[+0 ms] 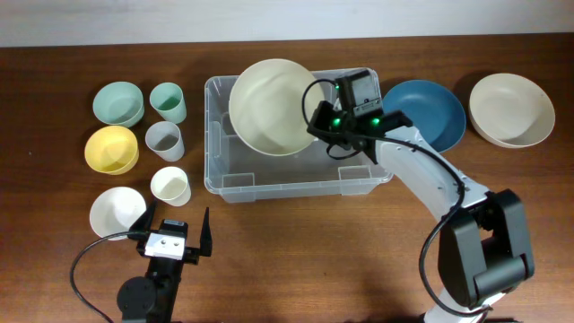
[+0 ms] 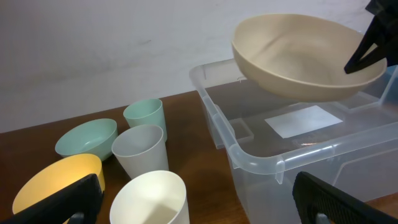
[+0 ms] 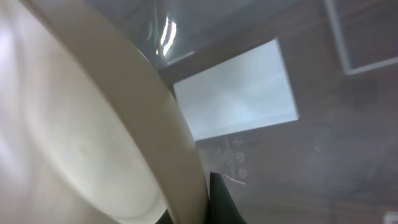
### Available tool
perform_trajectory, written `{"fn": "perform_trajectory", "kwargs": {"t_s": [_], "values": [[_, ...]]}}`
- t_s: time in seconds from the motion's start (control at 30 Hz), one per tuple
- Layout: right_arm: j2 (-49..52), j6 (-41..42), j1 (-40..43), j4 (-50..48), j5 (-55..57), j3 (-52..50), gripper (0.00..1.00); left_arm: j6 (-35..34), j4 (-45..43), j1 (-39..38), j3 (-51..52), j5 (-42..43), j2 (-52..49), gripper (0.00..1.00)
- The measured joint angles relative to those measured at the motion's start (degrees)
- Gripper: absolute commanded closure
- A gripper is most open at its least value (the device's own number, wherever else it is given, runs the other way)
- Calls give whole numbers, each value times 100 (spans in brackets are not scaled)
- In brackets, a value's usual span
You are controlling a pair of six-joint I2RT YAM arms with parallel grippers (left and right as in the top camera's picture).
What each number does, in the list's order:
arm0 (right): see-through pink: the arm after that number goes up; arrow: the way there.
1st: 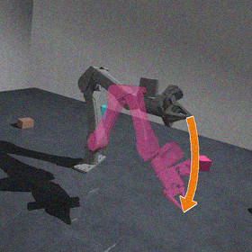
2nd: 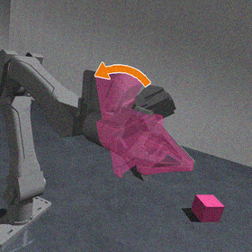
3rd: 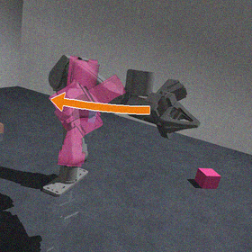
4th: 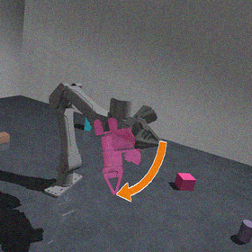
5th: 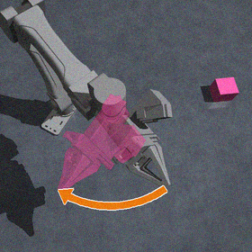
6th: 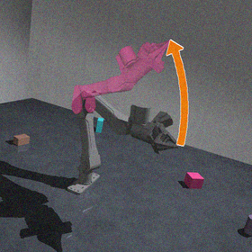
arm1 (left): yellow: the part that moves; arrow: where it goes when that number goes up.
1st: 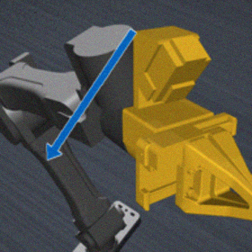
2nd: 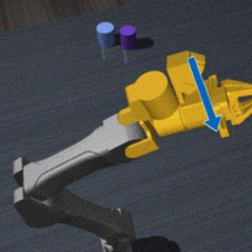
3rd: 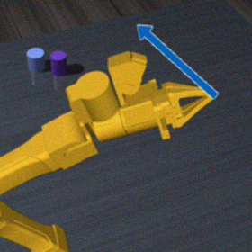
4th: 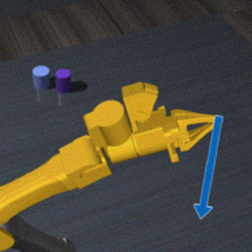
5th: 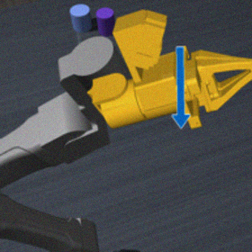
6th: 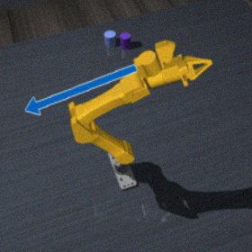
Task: Pack container
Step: 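Lift the cream bowl and carry it left into the container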
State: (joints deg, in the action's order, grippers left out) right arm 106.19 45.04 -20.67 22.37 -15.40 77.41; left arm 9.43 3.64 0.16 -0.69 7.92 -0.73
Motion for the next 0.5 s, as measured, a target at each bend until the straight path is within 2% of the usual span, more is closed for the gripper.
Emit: {"fn": "perform_trajectory", "kwargs": {"t_s": [0.5], "values": [[42,7,-236,254,363,0,96,0,0,0,0,0,0,0]]}}
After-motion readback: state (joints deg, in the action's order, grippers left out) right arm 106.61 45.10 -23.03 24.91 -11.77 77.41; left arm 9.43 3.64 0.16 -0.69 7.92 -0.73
